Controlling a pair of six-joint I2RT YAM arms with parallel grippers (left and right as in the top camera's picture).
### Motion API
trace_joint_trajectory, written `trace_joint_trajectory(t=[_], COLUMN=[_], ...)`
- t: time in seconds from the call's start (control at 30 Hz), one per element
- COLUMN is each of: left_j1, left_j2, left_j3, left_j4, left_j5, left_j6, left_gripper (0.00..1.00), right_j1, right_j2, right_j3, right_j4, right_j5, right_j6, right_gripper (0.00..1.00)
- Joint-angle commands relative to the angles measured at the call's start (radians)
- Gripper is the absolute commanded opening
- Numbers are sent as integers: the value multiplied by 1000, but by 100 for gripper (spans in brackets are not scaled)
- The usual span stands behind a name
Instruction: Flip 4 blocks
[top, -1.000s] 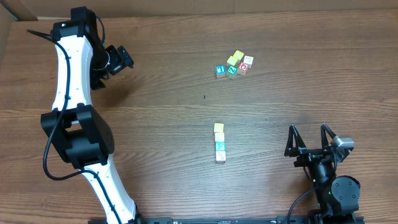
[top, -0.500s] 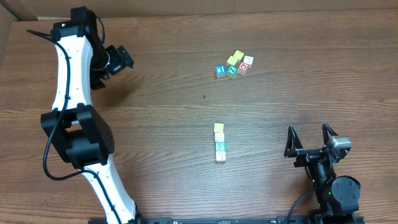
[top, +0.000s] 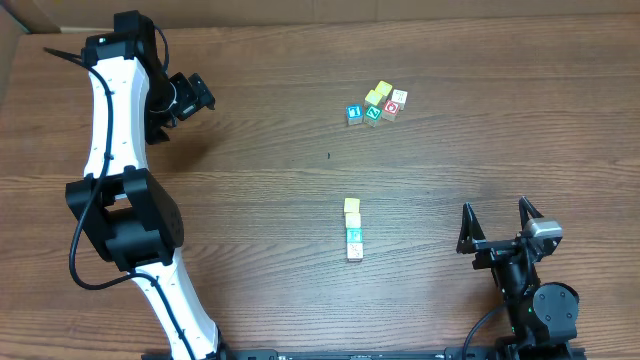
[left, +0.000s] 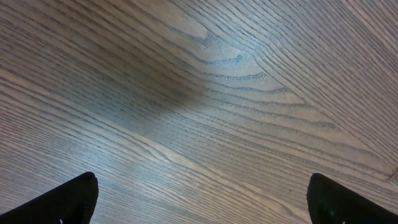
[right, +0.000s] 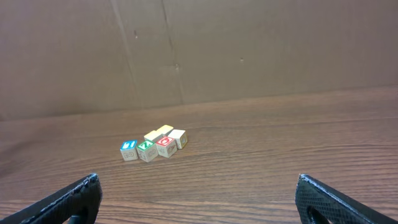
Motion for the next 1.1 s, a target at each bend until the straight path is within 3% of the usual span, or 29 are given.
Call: trace_joint_trajectory(t=[0.0,1.07], left_j1=[-7,-8], left_j2=[-9,-40], left_j3=[-2,-2], left_j4=[0,0], left_j5=[-3,-3], left_j6=[8,8], left_gripper=[100,100], right_j1=[-7,-7], right_j2=[-10,-10], right_j3=[-10,-10], right_j4=[6,6], right_j5=[-8,-8], right_j6=[-11,-11], right_gripper=[100,100])
